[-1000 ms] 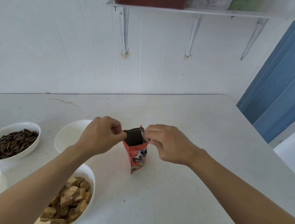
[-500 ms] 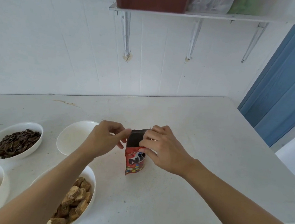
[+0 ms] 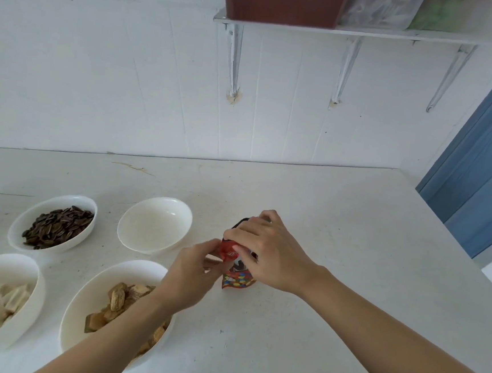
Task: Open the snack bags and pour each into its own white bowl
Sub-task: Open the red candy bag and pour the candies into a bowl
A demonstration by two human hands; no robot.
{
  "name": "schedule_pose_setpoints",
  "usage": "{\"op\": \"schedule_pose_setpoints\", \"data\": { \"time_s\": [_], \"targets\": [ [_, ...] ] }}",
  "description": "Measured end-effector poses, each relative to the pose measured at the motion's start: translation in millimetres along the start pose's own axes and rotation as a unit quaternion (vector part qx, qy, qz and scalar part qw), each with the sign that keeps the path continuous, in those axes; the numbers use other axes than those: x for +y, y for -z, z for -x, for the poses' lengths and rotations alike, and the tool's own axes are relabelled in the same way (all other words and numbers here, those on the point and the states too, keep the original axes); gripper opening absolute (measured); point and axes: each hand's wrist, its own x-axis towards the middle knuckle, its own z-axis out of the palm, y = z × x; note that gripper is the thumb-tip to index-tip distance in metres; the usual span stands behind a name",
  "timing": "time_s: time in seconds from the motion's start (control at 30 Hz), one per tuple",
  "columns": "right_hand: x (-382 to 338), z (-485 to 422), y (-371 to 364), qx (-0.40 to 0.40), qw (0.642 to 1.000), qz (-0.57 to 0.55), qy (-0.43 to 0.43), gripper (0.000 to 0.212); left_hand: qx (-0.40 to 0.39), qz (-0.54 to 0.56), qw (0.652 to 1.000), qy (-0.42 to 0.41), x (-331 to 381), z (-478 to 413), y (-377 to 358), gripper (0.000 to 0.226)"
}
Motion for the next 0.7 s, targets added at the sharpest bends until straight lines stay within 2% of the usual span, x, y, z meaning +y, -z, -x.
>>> {"op": "schedule_pose_setpoints", "data": {
  "time_s": [0.07, 0.2, 0.33, 0.53, 0.7],
  "targets": [
    [-3, -6, 0, -0.016, 1.0, 0.001, -0.007, 0.021, 0.01, -0.004, 1.0, -0.008, 5, -5, 2, 0.016],
    [-9, -19, 5, -0.022, 0.998, -0.021, -0.05, 0.038, 0.015, -0.016, 1.0, 0.015, 3, -16, 11, 0.012],
    [-12, -37, 16, 0.045, 0.984, -0.112, -0.128, 0.033, 0.031, -0.002, 0.998, 0.047, -6, -24, 29, 0.009],
    [-16, -80, 30, 0.137, 0.96, -0.19, -0.155, 0.028, 0.114, 0.044, 0.99, 0.064, -18, -22, 69, 0.005],
    [-30, -123, 34, 0.141, 0.947, -0.233, -0.168, 0.028, 0.17, 0.049, 0.982, 0.066, -30, -19, 103, 0.012]
  ]
}}
